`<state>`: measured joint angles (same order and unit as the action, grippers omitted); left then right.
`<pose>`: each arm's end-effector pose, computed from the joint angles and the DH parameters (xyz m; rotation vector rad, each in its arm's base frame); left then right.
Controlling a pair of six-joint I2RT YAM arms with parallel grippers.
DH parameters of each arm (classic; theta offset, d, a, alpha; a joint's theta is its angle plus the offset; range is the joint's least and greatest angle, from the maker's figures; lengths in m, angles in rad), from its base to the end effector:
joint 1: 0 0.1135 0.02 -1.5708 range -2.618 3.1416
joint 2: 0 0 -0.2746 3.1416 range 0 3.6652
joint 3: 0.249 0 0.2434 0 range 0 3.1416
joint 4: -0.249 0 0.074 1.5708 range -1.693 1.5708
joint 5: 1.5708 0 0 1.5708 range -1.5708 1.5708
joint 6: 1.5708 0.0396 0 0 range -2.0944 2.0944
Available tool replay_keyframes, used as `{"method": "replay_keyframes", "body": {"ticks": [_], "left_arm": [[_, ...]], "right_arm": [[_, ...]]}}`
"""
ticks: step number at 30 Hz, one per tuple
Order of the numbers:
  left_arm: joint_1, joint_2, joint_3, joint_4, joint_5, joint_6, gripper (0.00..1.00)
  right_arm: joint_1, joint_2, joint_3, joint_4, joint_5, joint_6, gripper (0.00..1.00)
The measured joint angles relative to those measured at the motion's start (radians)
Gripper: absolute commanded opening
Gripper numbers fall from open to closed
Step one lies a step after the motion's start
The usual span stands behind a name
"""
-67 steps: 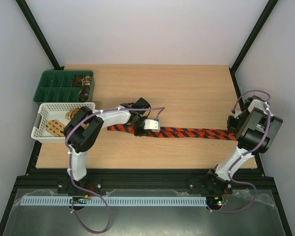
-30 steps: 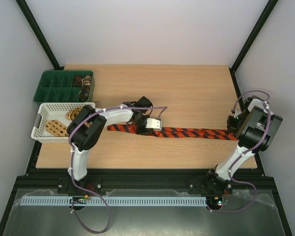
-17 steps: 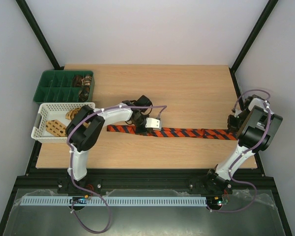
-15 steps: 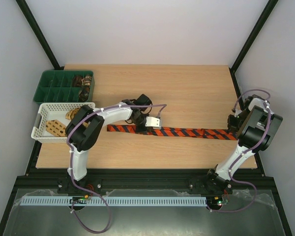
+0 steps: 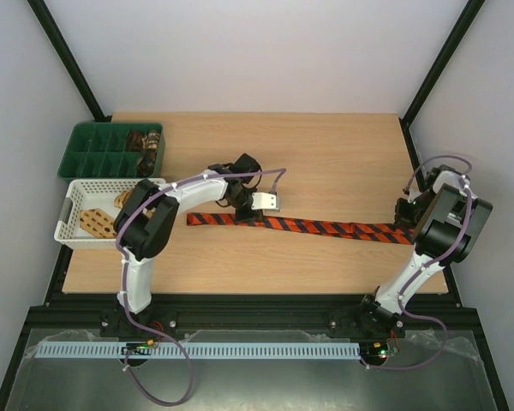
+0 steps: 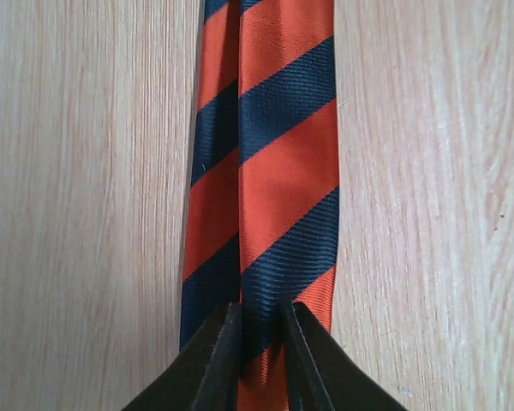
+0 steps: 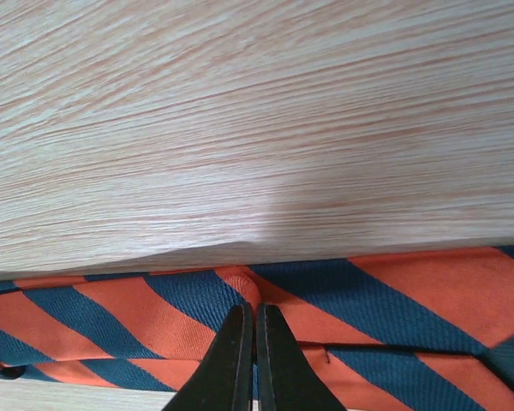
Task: Roll the ties
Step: Adjust the tie at the center of the board.
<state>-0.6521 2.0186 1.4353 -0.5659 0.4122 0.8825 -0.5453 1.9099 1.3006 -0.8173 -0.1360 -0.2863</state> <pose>0.3194 -0.2638 0.1805 1.9164 1.8170 -0.4830 0.3066 -0.1797 0.1746 0.3670 2.9306 0.0978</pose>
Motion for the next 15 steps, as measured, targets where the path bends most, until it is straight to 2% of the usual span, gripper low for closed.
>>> {"method": "replay_keyframes", "body": {"ticks": [3,9,11,13,15], "left_arm": [[0.007,0.016,-0.002,0.004,-0.013,-0.013,0.18],[0.031,0.014,-0.042,0.044,-0.016,-0.035,0.05],[0.042,0.014,-0.047,0.044,-0.019,-0.043,0.04],[0.047,0.014,-0.047,0.048,-0.020,-0.051,0.06],[0.052,0.014,-0.047,0.056,-0.019,-0.058,0.22]], "right_arm": [[0.000,0.000,-0.010,0.000,-0.032,0.004,0.02],[0.000,0.000,-0.049,0.001,-0.065,0.010,0.01],[0.000,0.000,-0.051,0.001,-0.074,0.014,0.01],[0.000,0.000,-0.052,0.002,-0.081,0.019,0.01],[0.000,0.000,-0.053,0.005,-0.085,0.024,0.01]]}}
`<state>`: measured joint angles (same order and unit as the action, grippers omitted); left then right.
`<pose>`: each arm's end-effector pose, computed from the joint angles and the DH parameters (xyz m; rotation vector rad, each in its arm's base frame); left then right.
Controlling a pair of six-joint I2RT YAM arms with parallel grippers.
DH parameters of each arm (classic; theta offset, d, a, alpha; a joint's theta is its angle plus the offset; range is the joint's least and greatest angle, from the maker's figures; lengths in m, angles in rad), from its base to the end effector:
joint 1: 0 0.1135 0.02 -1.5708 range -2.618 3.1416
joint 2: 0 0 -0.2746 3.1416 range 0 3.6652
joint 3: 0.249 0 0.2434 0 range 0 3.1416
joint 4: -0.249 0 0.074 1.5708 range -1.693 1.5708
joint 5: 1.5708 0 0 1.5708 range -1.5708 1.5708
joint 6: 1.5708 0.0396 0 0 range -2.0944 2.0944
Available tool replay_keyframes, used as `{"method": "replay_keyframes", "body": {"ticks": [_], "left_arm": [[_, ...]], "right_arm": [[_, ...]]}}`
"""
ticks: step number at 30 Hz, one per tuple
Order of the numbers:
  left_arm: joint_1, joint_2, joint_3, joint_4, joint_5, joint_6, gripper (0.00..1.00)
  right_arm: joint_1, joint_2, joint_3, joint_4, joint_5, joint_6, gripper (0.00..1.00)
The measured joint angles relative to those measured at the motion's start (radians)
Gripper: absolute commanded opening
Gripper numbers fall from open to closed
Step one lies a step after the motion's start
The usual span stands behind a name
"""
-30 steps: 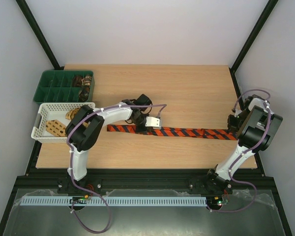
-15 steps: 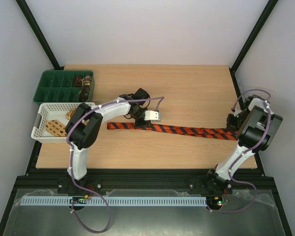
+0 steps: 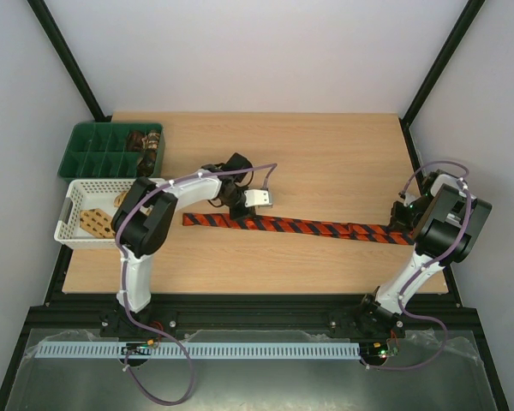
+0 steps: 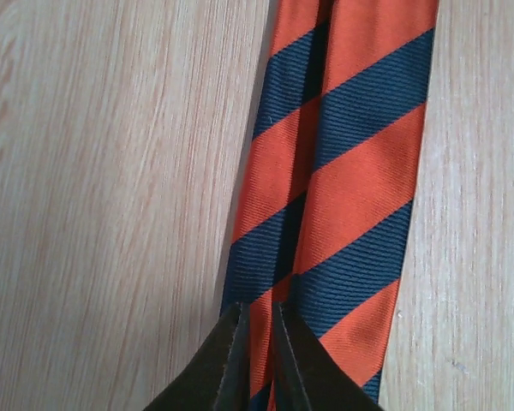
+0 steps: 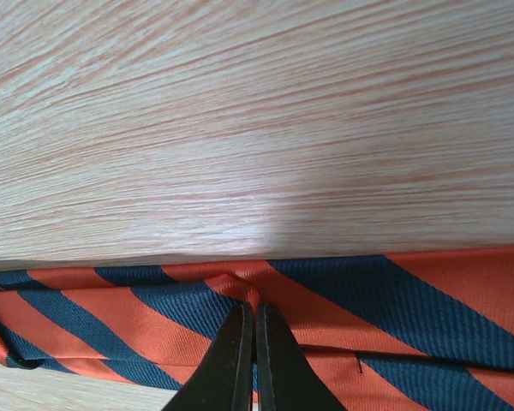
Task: Roll the ties
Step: Adjust the tie at the center of the board.
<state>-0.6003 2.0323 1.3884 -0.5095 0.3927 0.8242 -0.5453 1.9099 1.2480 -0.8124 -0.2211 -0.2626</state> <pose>0.3312 -0.2451 0.1646 1.8158 1.9322 -0.4610 0.2996 -0.1716 0.1627 0.4008 2.9291 0.2456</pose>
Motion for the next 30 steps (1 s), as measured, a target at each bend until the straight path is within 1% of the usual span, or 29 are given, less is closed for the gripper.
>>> {"method": "replay_keyframes", "body": {"ticks": [1,6,7,8,10,11,16,18,20,25,26,27,30], "left_arm": [[0.002,0.000,0.000,0.001,0.001,-0.002,0.32],[0.003,-0.010,-0.009,0.002,0.029,0.019,0.60],[0.001,-0.022,-0.021,0.007,0.031,0.027,0.69],[-0.001,-0.040,-0.041,0.014,0.034,0.032,0.80],[-0.007,-0.072,-0.080,0.031,0.030,0.044,0.96],[-0.012,-0.083,-0.096,0.039,0.024,0.052,0.98],[-0.043,-0.086,-0.116,0.075,-0.005,0.063,0.99],[-0.051,-0.076,-0.112,0.087,-0.013,0.065,0.96],[-0.056,-0.051,-0.100,0.090,-0.019,0.067,0.91],[-0.058,0.014,-0.045,0.063,-0.006,0.063,0.71],[-0.057,0.021,-0.034,0.058,-0.004,0.063,0.65],[-0.055,0.031,-0.019,0.052,-0.005,0.066,0.56],[-0.051,0.048,0.011,0.031,-0.003,0.061,0.41]], "right_arm": [[0.000,0.000,0.000,0.001,-0.002,0.002,0.02],[-0.001,0.002,-0.008,0.009,-0.012,0.010,0.02],[-0.001,0.002,-0.010,0.010,-0.014,0.013,0.02],[-0.002,0.002,-0.012,0.012,-0.016,0.014,0.02],[-0.002,0.002,-0.014,0.015,-0.018,0.017,0.03],[-0.002,0.002,-0.016,0.018,-0.018,0.018,0.04],[-0.003,0.006,-0.018,0.023,-0.016,0.017,0.08],[-0.003,0.009,-0.018,0.024,-0.015,0.016,0.11],[-0.002,0.009,-0.017,0.024,-0.014,0.016,0.14],[0.000,0.015,-0.012,0.018,-0.021,0.016,0.21],[0.000,0.019,-0.007,0.013,-0.023,0.016,0.22],[0.002,0.022,-0.003,0.009,-0.024,0.015,0.24],[0.003,0.033,0.011,-0.006,-0.025,0.012,0.25]]}}
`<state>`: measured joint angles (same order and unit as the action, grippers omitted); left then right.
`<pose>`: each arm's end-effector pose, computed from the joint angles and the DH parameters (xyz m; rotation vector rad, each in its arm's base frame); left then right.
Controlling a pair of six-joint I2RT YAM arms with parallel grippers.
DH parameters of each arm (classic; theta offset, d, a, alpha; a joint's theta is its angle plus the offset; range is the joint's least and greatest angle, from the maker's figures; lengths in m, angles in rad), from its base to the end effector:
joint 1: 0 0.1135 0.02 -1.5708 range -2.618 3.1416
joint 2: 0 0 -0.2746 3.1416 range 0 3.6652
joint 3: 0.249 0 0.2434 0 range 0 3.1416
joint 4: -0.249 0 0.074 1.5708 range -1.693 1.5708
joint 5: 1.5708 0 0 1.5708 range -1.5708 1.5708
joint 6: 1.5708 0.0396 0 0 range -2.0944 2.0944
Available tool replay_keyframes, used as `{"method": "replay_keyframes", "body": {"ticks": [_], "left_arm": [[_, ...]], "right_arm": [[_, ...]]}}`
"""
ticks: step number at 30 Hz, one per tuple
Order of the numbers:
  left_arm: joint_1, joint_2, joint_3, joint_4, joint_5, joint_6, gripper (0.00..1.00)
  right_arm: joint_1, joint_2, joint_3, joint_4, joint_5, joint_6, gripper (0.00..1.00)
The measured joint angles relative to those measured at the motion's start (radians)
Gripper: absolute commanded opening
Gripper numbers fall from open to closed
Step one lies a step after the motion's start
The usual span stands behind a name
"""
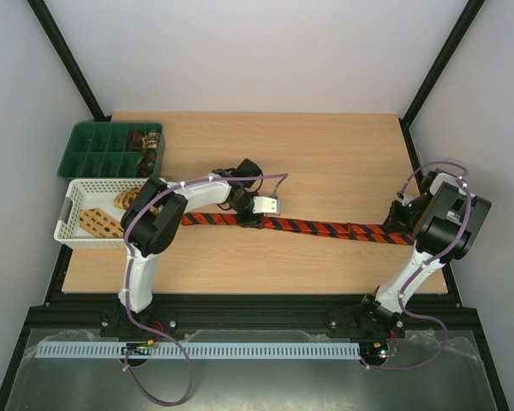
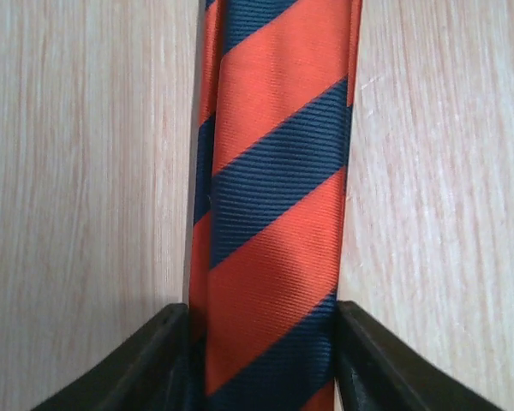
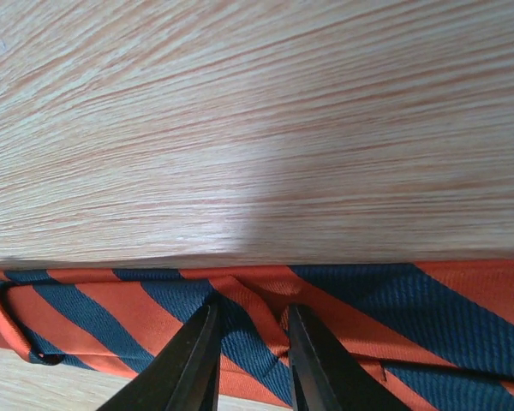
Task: Roll the ties
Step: Adjust the tie at the center of the board.
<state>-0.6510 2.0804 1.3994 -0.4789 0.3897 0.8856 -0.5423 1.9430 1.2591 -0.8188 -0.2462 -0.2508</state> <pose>0.3243 -0.2660 0.1499 1.9235 1.8333 -0.4556 0.3033 -0.1715 0.1546 0.4189 2.9395 0.2998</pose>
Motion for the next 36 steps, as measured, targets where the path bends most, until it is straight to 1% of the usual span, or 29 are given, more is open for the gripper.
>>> {"method": "replay_keyframes", "body": {"ticks": [3,4,5,6,9,10,14,16,18,21,23,25,30,36], "left_arm": [[0.016,0.017,0.027,-0.015,0.008,0.007,0.31],[0.020,0.021,0.032,-0.018,0.012,0.004,0.30],[0.025,0.024,0.039,-0.023,0.014,0.006,0.31],[0.029,0.027,0.045,-0.030,0.017,0.008,0.34],[0.031,0.033,0.058,-0.056,0.030,0.008,0.51],[0.031,0.033,0.058,-0.060,0.032,0.007,0.59],[0.028,0.031,0.059,-0.071,0.050,-0.005,0.83],[0.027,0.028,0.058,-0.069,0.055,-0.031,0.97],[0.030,0.019,0.050,-0.061,0.057,-0.063,0.99],[0.045,-0.014,0.032,-0.043,0.057,-0.111,0.99],[0.066,-0.062,0.011,-0.008,0.053,-0.153,0.99],[0.090,-0.116,-0.006,0.029,0.048,-0.193,0.99],[0.145,-0.235,-0.019,0.110,0.044,-0.289,0.99],[0.172,-0.254,-0.008,0.128,0.043,-0.366,0.99]], "right_arm": [[0.000,0.015,0.020,-0.021,0.000,0.000,0.26],[0.000,0.021,0.029,-0.029,0.001,0.000,0.26],[0.000,0.028,0.037,-0.036,0.001,0.001,0.26],[0.000,0.036,0.047,-0.047,0.001,0.001,0.26],[0.001,0.060,0.077,-0.077,0.001,0.001,0.27],[0.000,0.070,0.091,-0.090,0.001,0.001,0.27],[0.000,0.116,0.154,-0.137,0.010,0.002,0.27],[0.000,0.138,0.190,-0.152,0.020,0.001,0.28],[0.000,0.157,0.223,-0.159,0.034,-0.003,0.29],[0.000,0.178,0.270,-0.163,0.055,-0.019,0.38],[0.000,0.199,0.317,-0.161,0.073,-0.036,0.42],[0.000,0.225,0.376,-0.151,0.086,-0.055,0.44],[-0.002,0.284,0.501,-0.116,0.095,-0.099,0.42],[-0.003,0.285,0.508,-0.112,0.060,-0.129,0.39]]}}
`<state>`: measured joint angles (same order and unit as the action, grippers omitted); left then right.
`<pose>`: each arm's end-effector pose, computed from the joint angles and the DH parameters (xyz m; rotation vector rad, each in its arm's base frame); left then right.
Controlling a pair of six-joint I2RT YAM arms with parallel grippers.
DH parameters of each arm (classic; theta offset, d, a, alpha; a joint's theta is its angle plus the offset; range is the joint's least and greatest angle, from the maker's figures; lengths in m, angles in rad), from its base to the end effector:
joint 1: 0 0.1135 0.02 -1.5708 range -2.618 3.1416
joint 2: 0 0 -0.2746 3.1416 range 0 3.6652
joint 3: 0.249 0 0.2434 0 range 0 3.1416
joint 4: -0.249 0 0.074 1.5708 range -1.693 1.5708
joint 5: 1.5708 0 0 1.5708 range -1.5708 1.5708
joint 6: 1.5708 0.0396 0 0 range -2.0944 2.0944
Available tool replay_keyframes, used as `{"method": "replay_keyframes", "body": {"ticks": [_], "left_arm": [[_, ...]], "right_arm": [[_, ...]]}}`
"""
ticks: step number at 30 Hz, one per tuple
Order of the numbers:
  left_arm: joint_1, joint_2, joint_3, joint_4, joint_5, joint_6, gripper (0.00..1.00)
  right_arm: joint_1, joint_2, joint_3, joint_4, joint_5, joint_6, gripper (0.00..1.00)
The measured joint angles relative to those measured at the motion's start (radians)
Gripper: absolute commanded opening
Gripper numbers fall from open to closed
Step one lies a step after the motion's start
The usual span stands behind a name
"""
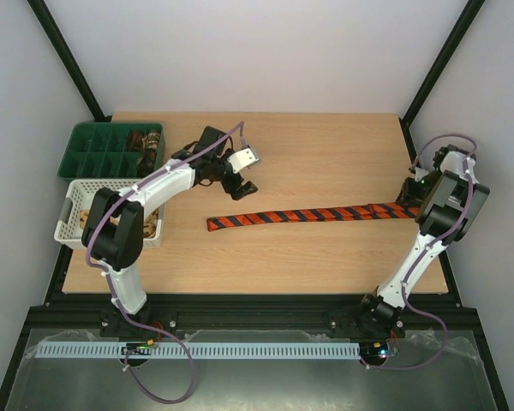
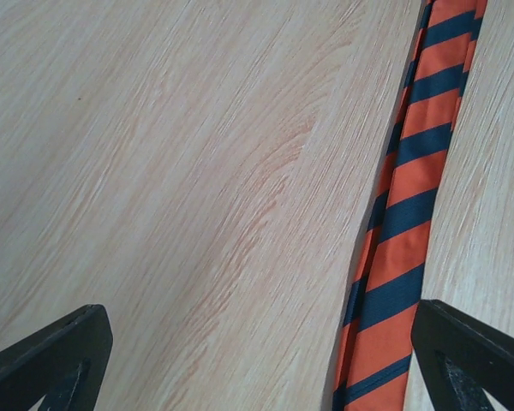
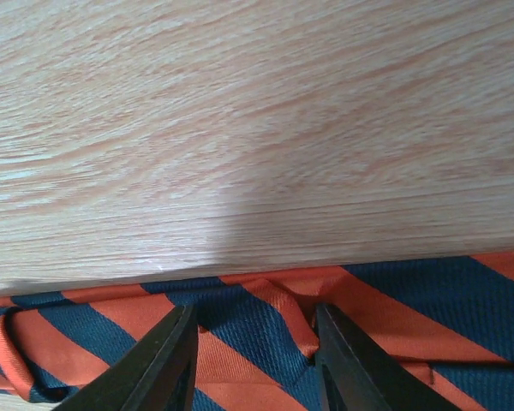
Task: Roll the ties
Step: Adjust the tie at the center of the board.
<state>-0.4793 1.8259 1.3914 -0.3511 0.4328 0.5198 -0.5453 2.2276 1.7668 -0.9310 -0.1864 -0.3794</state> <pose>0.3528 -0.2021 0.2566 1.2894 1.9243 -0.4877 0.3849 -0.2249 0.1687 0.2158 2.8882 0.1263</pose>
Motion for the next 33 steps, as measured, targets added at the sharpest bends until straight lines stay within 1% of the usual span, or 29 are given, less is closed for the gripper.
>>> {"method": "replay_keyframes", "body": {"ticks": [1,3,6,9,12,15,20,24,29,33], "left_arm": [[0.000,0.000,-0.001,0.003,0.000,-0.013,0.99],[0.000,0.000,-0.004,0.005,0.001,-0.036,0.99],[-0.002,0.000,-0.011,0.005,-0.002,-0.061,0.99],[-0.002,0.000,-0.014,0.005,-0.017,-0.077,0.99],[-0.002,0.000,-0.015,0.004,-0.043,-0.083,0.99],[-0.002,0.000,-0.015,-0.002,-0.058,-0.075,0.99],[0.003,-0.007,-0.018,-0.019,-0.072,-0.057,0.99],[0.010,-0.007,-0.018,-0.041,-0.075,-0.052,0.99],[0.014,-0.007,-0.018,-0.046,-0.089,-0.052,0.99],[0.014,-0.007,-0.018,-0.046,-0.103,-0.052,0.99]], "right_arm": [[0.001,0.000,-0.001,0.000,-0.008,0.000,0.39],[0.006,0.000,-0.002,-0.002,-0.015,0.003,0.42],[0.021,0.000,0.000,-0.002,-0.008,0.014,0.51],[0.045,0.000,0.022,-0.006,0.028,0.033,0.53],[0.063,0.000,0.091,-0.015,0.066,0.050,0.53],[0.066,0.000,0.164,-0.020,0.090,0.049,0.49],[0.081,0.002,0.190,-0.034,0.091,0.030,0.33],[0.145,0.029,0.190,-0.046,0.097,0.020,0.21],[0.214,0.082,0.182,-0.044,0.122,0.019,0.16],[0.212,0.087,0.133,-0.041,0.161,0.002,0.12]]}}
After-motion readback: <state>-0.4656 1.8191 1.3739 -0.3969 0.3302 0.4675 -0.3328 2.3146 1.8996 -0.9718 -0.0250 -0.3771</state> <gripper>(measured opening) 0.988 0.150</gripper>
